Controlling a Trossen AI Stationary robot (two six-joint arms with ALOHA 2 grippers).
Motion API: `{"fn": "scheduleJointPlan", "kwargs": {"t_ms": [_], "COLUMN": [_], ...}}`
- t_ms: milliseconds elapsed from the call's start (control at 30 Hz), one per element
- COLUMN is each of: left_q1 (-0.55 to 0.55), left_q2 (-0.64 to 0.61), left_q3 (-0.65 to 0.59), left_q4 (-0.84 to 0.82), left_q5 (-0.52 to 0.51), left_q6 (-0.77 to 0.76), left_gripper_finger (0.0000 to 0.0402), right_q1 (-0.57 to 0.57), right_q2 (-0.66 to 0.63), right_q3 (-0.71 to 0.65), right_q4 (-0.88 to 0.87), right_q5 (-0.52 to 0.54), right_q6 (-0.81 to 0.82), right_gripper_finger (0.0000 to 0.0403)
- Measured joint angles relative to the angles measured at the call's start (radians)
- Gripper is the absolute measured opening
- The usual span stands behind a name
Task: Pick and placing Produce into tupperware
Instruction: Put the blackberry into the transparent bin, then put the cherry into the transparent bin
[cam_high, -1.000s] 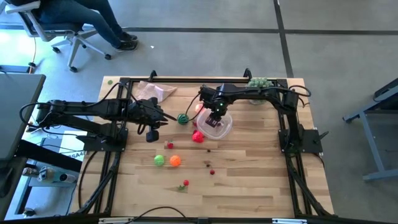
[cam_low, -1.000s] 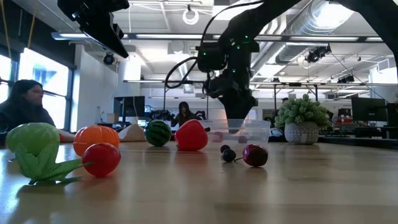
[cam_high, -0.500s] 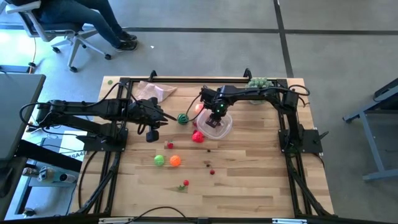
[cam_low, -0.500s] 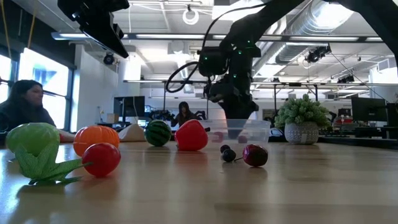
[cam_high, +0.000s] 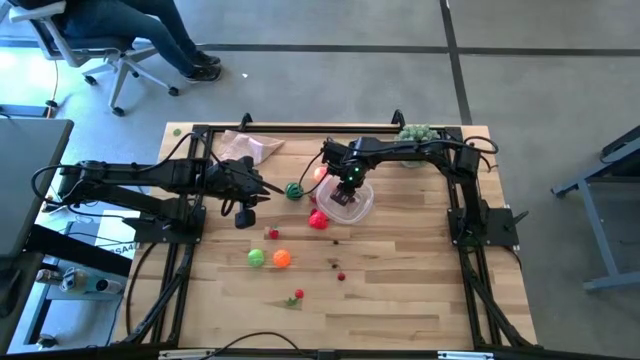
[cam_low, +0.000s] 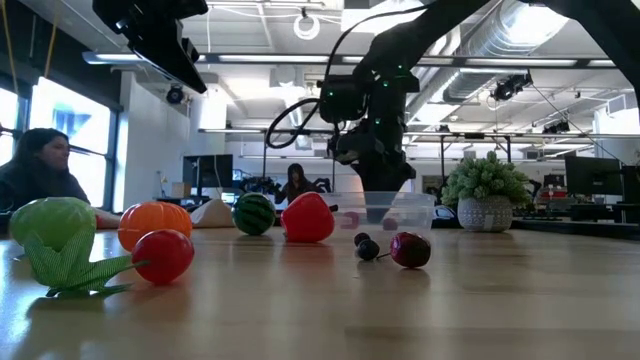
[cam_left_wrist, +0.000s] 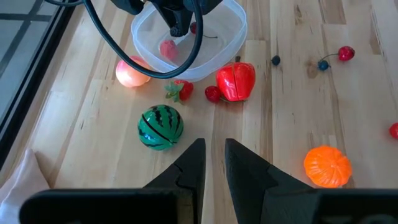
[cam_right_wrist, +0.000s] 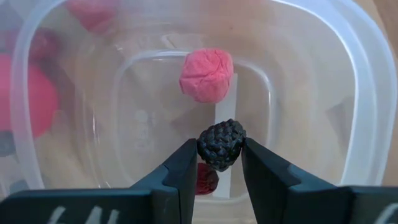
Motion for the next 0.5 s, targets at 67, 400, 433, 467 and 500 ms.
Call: {"fn": "scheduleJointPlan", "kwargs": {"t_ms": [67, 400, 433, 467, 500], "left_q1": [0.0, 0.0, 0.0, 0.0, 0.0], "left_q2": [0.0, 0.0, 0.0, 0.0, 0.0], "left_q3": [0.0, 0.0, 0.0, 0.0, 0.0], "left_q4": [0.0, 0.0, 0.0, 0.0, 0.0], "left_q5": [0.0, 0.0, 0.0, 0.0, 0.0], "left_q6": [0.0, 0.0, 0.0, 0.0, 0.0], "left_gripper_finger": [0.0051, 0.0051, 0.0051, 0.0051, 0.0051], "right_q1": [0.0, 0.0, 0.0, 0.0, 0.0], "right_q2": [0.0, 0.0, 0.0, -0.001, -0.004], "right_q3": [0.0, 0.0, 0.0, 0.0, 0.0], "right_q4": [0.0, -0.001, -0.002, -0.007, -0.014], "right_q5": [0.0, 0.007, 0.006, 0.004, 0.004], "right_q6": [0.009, 0.044, 0.044, 0.044, 0.044], "right_gripper_finger": [0.0115, 0.0161, 0.0161, 0.0161, 0.0161]}}
